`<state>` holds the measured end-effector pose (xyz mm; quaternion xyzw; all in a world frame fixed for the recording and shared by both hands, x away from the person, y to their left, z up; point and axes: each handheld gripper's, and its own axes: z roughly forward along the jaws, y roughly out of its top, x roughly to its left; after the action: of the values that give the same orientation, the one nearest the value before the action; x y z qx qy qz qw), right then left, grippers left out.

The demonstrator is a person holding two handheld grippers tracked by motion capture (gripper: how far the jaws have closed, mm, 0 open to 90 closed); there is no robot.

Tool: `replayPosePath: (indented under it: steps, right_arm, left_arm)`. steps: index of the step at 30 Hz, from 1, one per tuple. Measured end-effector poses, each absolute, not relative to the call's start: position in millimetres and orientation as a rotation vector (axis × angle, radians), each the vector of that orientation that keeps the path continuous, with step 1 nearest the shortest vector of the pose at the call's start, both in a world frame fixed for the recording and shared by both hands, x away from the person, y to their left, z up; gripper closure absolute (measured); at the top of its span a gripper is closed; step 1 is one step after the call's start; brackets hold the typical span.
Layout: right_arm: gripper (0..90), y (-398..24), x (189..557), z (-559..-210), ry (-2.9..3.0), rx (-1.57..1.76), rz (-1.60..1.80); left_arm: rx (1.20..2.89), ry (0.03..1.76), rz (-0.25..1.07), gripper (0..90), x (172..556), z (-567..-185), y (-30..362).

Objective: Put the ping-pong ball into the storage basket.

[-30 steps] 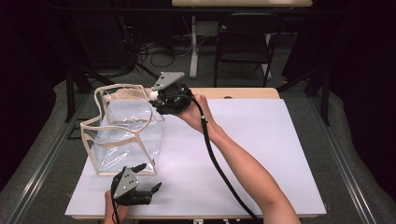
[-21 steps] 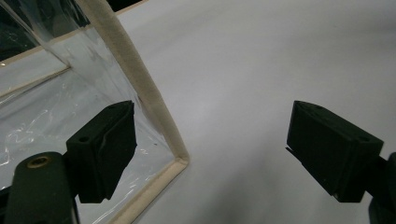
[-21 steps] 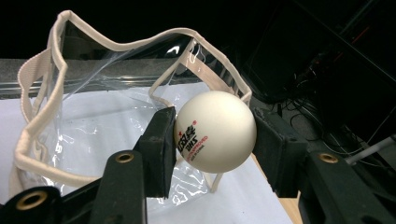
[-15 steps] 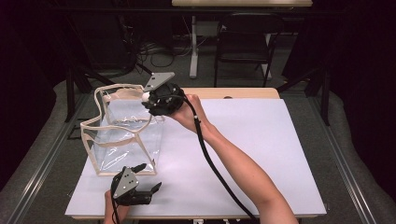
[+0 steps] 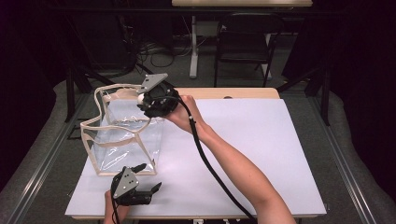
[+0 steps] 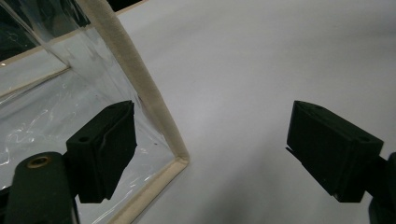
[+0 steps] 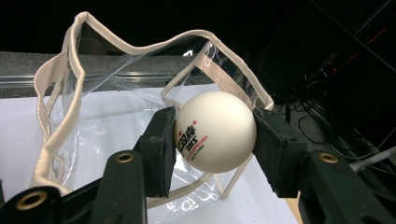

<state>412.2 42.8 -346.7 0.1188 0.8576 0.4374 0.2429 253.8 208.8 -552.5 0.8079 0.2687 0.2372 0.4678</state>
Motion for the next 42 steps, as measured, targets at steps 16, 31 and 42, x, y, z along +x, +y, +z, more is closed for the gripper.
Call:
replayPosePath:
  steps: [16, 31, 42]
  right_arm:
    - [51.4, 55.8, 412.2, -350.4, 2.376, 0.31, 1.182]
    - [51.3, 67.1, 413.2, -359.0, 2.441, 0.308, 1.126]
    - [51.2, 72.4, 413.8, -363.5, 2.485, 0.301, 1.086]
  left_arm:
    - [1.982, 0.655, 0.58, 16.0, 253.9, -552.7, 208.6]
    - [1.984, 0.654, 0.58, 16.0, 253.9, -552.6, 208.5]
    - [1.983, 0.653, 0.579, 16.0, 254.0, -552.6, 208.4]
